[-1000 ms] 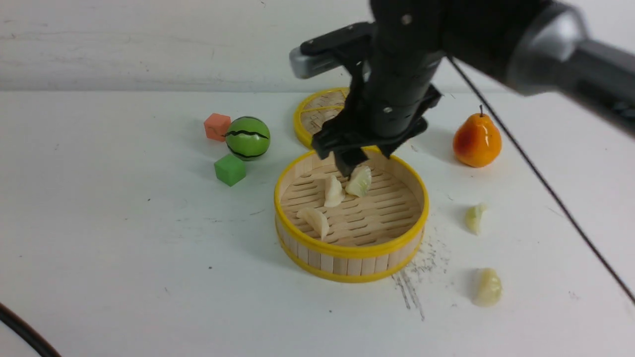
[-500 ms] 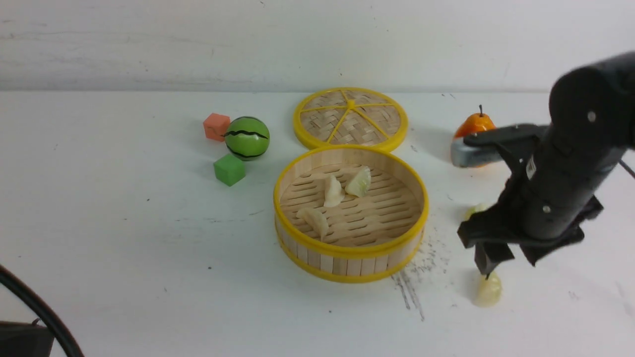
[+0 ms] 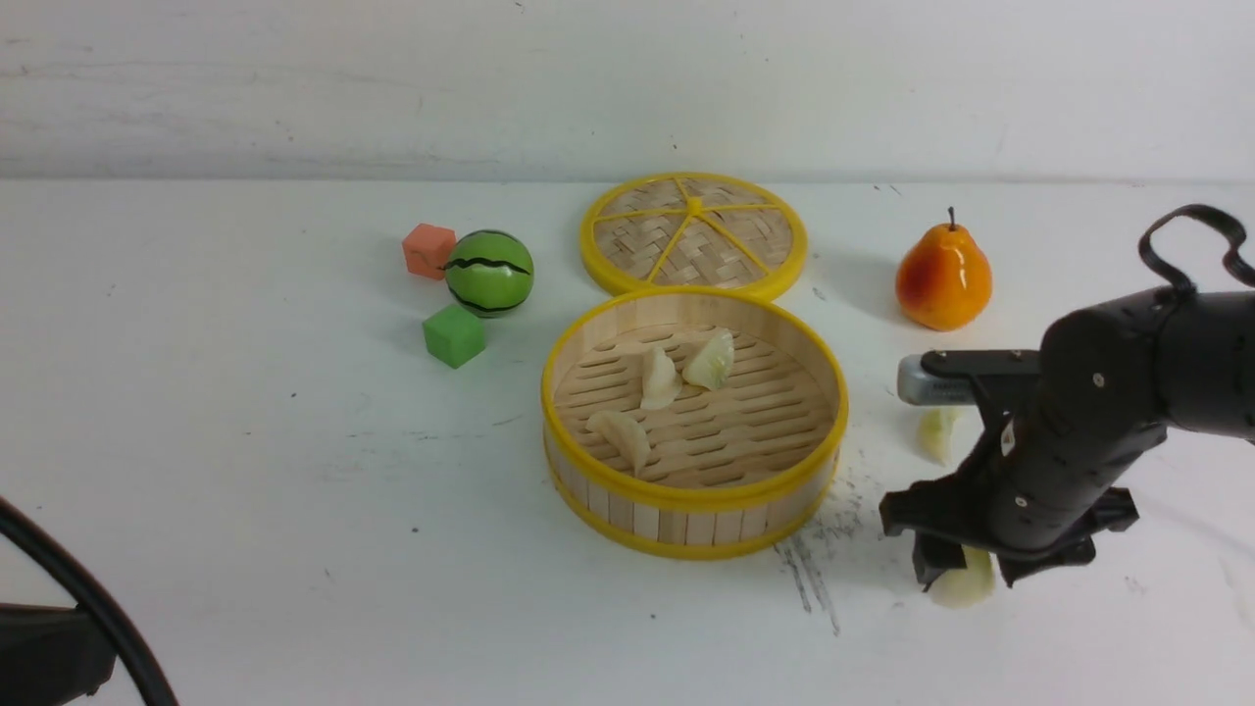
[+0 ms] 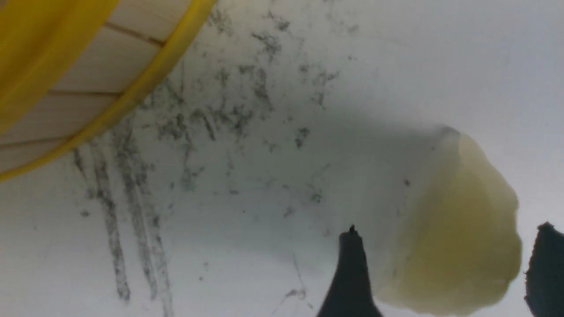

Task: Put the dumplings into the steamer on the white table.
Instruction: 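Reach for and grasp a dumpling lying on the table beside the steamer, then place the dumpling in the bamboo steamer basket with the right gripper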

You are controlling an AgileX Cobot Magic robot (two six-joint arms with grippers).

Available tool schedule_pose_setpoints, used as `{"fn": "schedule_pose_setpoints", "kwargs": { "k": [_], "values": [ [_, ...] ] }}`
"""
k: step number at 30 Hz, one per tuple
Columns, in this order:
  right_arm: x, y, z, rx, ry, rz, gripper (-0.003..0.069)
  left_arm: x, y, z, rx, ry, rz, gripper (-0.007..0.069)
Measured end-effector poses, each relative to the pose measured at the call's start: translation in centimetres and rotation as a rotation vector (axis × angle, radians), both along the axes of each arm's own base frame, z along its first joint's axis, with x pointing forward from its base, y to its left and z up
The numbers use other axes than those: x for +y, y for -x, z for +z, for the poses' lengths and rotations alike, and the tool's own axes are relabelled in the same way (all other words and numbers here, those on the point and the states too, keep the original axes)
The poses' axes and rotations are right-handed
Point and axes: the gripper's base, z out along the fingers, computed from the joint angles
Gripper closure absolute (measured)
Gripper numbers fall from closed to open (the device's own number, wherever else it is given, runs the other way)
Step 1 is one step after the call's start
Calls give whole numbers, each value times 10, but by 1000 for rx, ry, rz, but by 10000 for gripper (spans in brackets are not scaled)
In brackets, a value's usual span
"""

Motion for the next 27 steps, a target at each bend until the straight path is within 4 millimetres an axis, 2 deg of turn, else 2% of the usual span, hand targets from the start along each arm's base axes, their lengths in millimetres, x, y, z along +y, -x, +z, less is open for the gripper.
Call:
{"fn": "schedule_pose_setpoints", "kwargs": {
  "k": [2,3,5,6,7,10,14,15,19,20,21,25,27],
  "values": [
    [0,-2,-6,4,-1,-2,211,0,0,0,0,0,0,615],
    [0,-3,-7,2,-1,-4,267,0,0,0,0,0,0,615],
    [0,-3,-7,1,-1,-4,319,0,0,0,-3,-5,2,615],
    [0,-3,-6,-1,-1,-3,386,0,0,0,-3,-5,2,615],
    [0,-3,-4,-6,-1,1,420,0,0,0,-4,-6,2,615],
    [2,-6,9,-20,5,35,414,1,0,0,-6,-10,3,615],
    [17,-14,52,-101,9,143,412,1,-1,0,-8,-12,4,611],
    [26,-18,70,-139,7,187,412,1,-1,0,-8,-12,4,610],
    [58,-27,111,-244,-9,293,412,1,-1,0,-11,-12,5,610],
    [61,-28,115,-254,-12,302,412,1,-1,0,-13,-11,5,610],
    [73,-32,122,-280,-22,327,412,1,-1,1,-15,-10,5,610],
    [96,-46,114,-282,-33,360,412,1,-1,0,-14,-10,5,610],
    [110,-59,92,-245,-35,370,412,1,0,-1,2,-15,4,607]
  ]
}}
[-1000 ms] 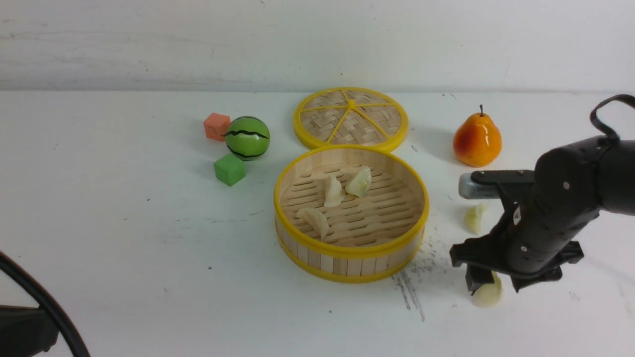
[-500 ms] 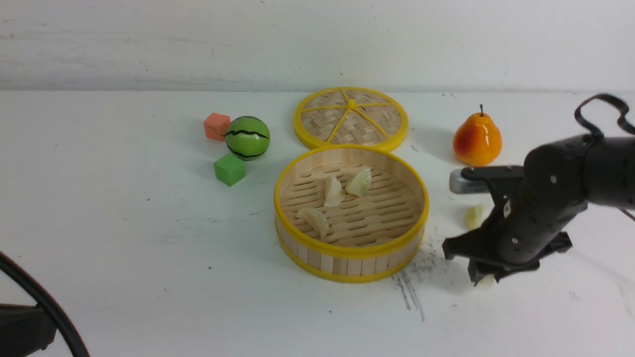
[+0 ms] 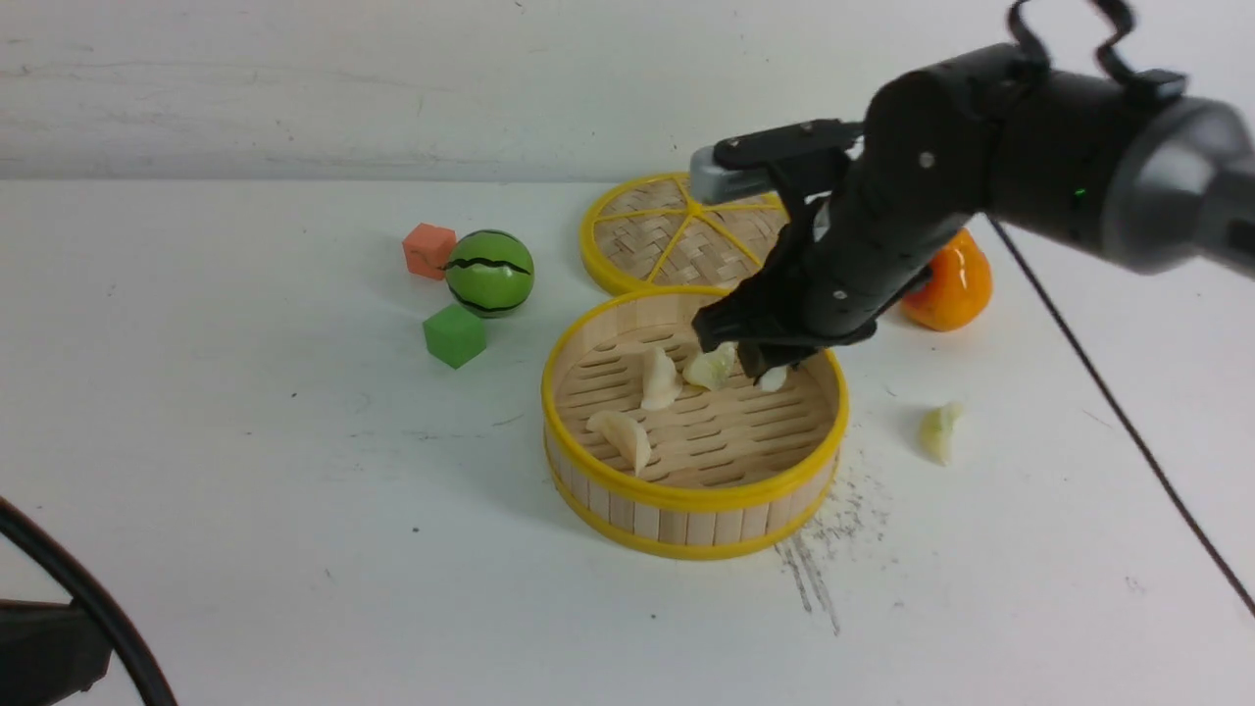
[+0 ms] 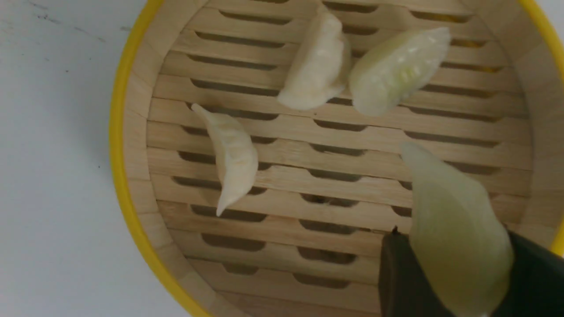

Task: Put the dumplings into the steamer on the white table.
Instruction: 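Place the dumpling in the bamboo steamer basket with the right gripper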

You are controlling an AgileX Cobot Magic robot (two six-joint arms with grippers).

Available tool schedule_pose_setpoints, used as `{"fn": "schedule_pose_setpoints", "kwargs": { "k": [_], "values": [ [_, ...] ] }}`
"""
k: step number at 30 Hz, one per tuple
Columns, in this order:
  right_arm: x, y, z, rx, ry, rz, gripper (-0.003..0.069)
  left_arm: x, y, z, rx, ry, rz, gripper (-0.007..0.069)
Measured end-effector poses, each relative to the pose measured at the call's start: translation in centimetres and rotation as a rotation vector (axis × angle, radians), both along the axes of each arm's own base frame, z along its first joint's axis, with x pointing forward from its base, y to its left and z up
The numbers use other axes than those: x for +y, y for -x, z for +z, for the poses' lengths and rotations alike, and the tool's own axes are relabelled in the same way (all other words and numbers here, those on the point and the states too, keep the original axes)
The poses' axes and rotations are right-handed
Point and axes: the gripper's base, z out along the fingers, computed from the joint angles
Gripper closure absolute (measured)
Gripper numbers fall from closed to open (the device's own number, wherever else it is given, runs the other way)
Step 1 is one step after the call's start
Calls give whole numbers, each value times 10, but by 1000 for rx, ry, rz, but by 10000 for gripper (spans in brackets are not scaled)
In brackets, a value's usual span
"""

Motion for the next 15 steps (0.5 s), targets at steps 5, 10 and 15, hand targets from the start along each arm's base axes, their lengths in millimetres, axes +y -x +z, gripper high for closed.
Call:
{"fn": "schedule_pose_setpoints", "kwargs": {
  "k": [5,10,15],
  "values": [
    [19,-13,-41,42,-16,7,412,0,3,-4,54,-10,-5,601],
    [26,-19,-69,64,-20,2,410,2,6,-6,95,-31,-6,596],
    [27,-20,-65,73,-23,2,283,2,6,-7,100,-33,-6,595]
  ]
}}
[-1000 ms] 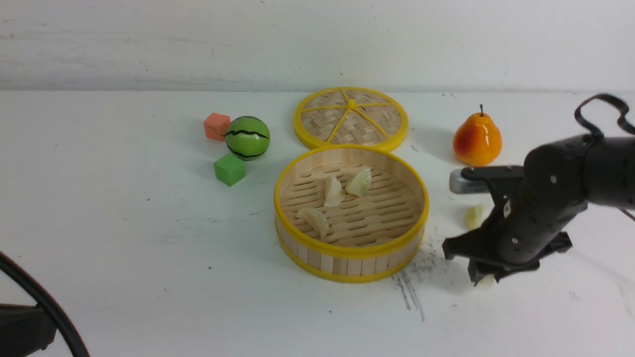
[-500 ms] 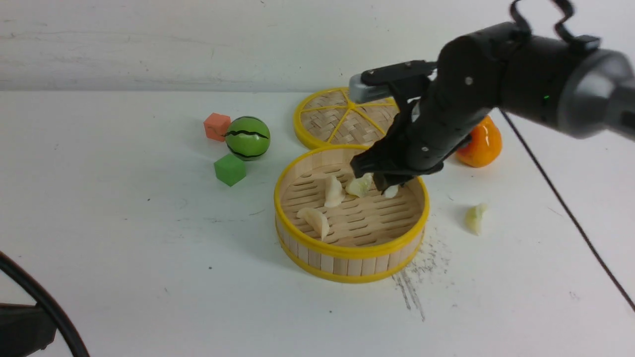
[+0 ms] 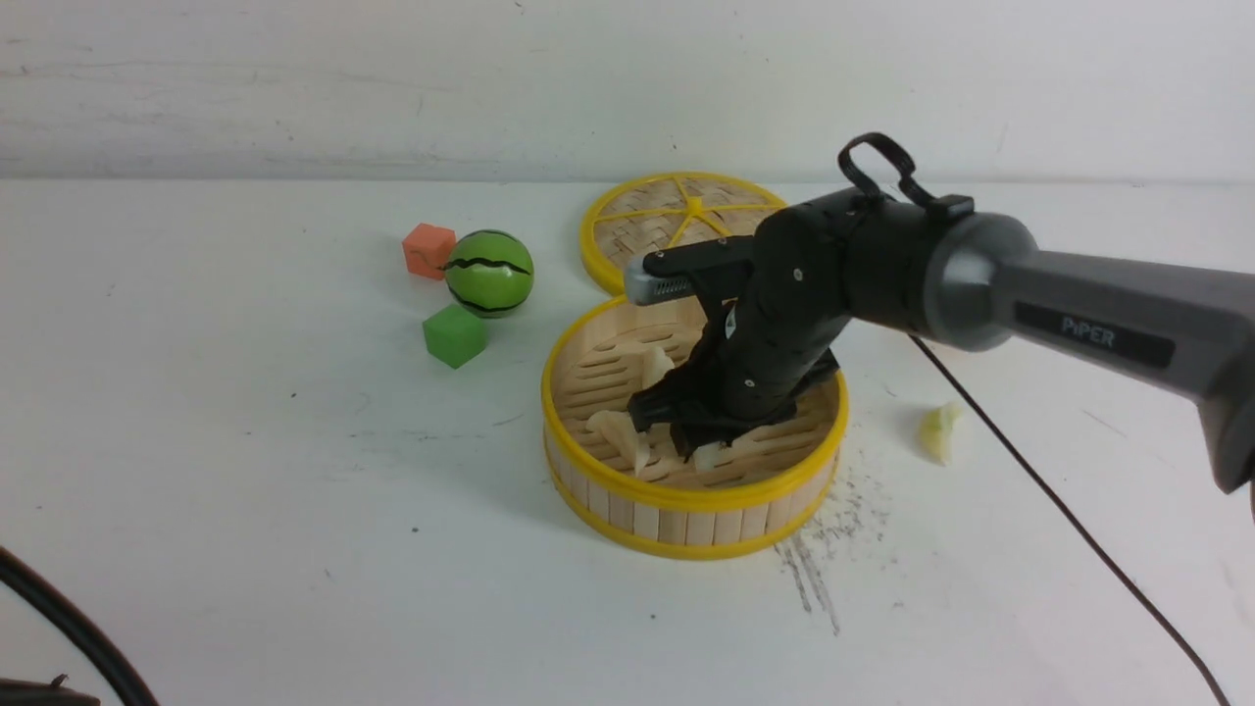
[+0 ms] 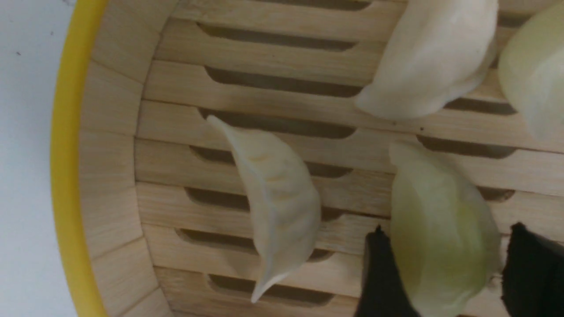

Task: Put the dumplings into the steamer on the white table.
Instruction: 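Place the dumpling in the bamboo steamer basket with the right gripper, then reach for and grasp a dumpling lying on the table beside the steamer, then place the dumpling in the bamboo steamer basket with the right gripper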

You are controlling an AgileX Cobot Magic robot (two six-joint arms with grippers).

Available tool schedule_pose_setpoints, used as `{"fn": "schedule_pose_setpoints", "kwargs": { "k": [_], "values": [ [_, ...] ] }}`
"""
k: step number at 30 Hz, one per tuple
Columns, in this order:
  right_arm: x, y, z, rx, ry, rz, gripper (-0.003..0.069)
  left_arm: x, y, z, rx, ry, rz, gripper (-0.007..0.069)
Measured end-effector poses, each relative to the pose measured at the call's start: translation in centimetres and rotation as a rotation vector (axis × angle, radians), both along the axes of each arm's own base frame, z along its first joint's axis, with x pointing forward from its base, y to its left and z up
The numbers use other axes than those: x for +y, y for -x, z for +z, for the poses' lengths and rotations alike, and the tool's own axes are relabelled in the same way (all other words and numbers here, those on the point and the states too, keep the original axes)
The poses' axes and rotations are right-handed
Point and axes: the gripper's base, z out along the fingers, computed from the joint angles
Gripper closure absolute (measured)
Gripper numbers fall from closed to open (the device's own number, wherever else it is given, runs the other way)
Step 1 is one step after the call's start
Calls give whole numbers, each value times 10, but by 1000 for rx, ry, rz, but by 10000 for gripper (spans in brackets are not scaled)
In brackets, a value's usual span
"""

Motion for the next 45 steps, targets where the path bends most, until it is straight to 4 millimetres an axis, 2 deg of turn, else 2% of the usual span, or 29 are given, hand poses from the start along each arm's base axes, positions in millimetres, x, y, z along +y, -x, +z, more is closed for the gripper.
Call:
{"fn": "schedule_pose_setpoints", "kwargs": {
  "k": [3,7,9,10,12,15,16,19,23,26,30,35,37,40,43,44,45],
  "values": [
    [-1,2,16,11,13,8,183,1,0,0,-4,-9,3,594],
    [-12,5,60,-76,74,26,125,1,-1,0,-7,-14,5,592],
    [-30,4,84,-140,128,-18,124,2,-1,0,-15,-22,8,589],
    [-30,4,84,-139,125,-23,125,2,-1,0,-14,-22,8,589],
    [-59,-3,97,-155,152,-142,141,2,-2,1,-25,-21,9,587],
    [-97,-15,91,-119,149,-279,165,2,-2,1,-30,-23,10,586],
    [-115,-20,80,-74,144,-335,182,2,-2,1,-32,-24,11,585],
    [-143,-29,52,25,117,-408,208,2,-3,1,-39,-24,11,580],
    [-156,-38,25,92,91,-430,216,2,-4,2,-49,-18,11,578],
    [-164,-47,-4,134,80,-452,218,2,-4,2,-53,-15,11,576],
    [-164,-53,-28,163,76,-457,219,1,-3,2,-47,-4,8,575],
    [-163,-55,-31,156,75,-446,250,0,-3,2,-44,1,6,575],
    [-163,-55,-31,157,75,-427,314,0,-3,2,-44,1,6,575],
    [-161,-52,-26,169,56,-396,452,0,-3,2,-43,2,6,575],
    [-156,-46,-8,164,21,-336,454,0,-3,2,-43,2,6,571],
    [-151,-43,7,138,4,-299,454,0,-3,2,-43,2,6,570],
    [-150,-42,9,132,1,-293,454,0,-3,2,-43,2,6,569]
  ]
}}
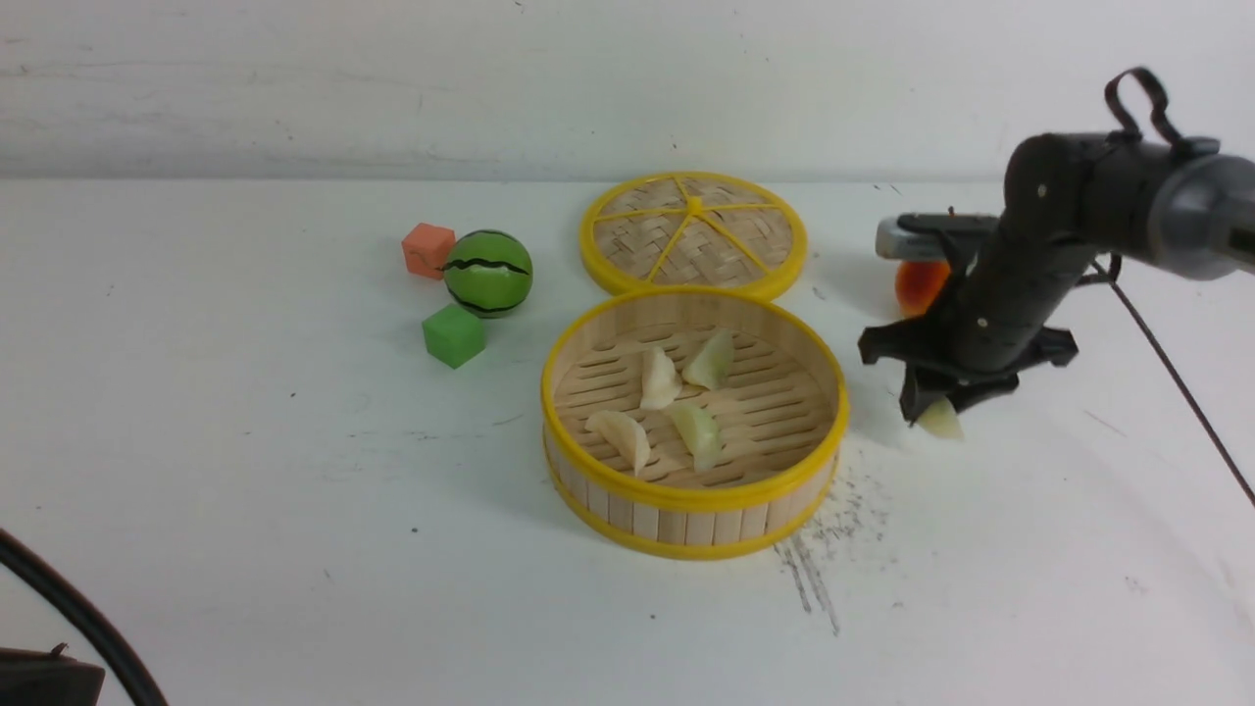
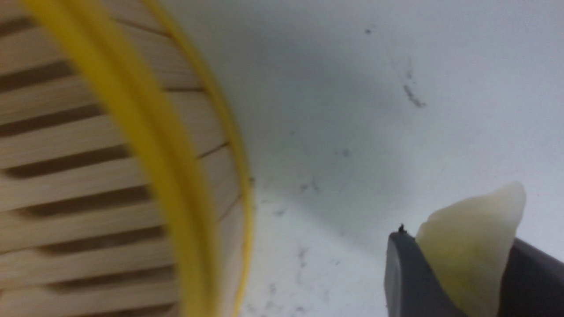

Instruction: Put the dumplings into the steamer on the white table.

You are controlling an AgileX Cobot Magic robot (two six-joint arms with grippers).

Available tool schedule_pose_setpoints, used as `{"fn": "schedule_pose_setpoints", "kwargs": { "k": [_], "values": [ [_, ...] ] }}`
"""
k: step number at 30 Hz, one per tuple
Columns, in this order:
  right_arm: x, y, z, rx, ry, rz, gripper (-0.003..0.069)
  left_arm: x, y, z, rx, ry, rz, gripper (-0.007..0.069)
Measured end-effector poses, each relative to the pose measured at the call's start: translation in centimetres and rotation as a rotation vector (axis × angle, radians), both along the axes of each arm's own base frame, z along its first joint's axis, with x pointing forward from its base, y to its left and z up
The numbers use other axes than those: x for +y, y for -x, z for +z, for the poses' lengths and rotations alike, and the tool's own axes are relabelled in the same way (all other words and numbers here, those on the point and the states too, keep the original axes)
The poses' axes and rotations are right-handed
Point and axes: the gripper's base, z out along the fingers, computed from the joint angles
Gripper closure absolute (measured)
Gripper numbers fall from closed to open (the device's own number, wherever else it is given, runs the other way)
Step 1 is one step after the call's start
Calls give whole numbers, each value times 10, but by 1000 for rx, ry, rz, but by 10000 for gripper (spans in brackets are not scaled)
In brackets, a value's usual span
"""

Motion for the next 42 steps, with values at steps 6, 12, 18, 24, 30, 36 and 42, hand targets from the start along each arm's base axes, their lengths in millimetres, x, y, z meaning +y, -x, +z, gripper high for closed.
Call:
{"fn": "schedule_pose_setpoints", "kwargs": {
  "k": [6,12,18,24,30,36,42],
  "values": [
    [48,33,76,-177,-62,208,454,0,-1,1,-12,5,0,566],
    [93,47,71,-172,-76,325,454,-1,-1,1,-18,9,0,561],
    [110,36,32,-137,-62,341,454,2,3,-3,41,-25,1,559],
    [113,25,-2,-101,-62,285,400,11,18,-6,71,-58,-14,556],
    [111,29,16,-124,-74,266,224,29,49,-1,-37,4,-14,551],
    [100,58,98,-258,-85,338,233,48,78,-1,-144,65,10,547],
    [75,123,188,-423,-102,449,401,60,95,-10,-211,160,69,545]
  ]
}}
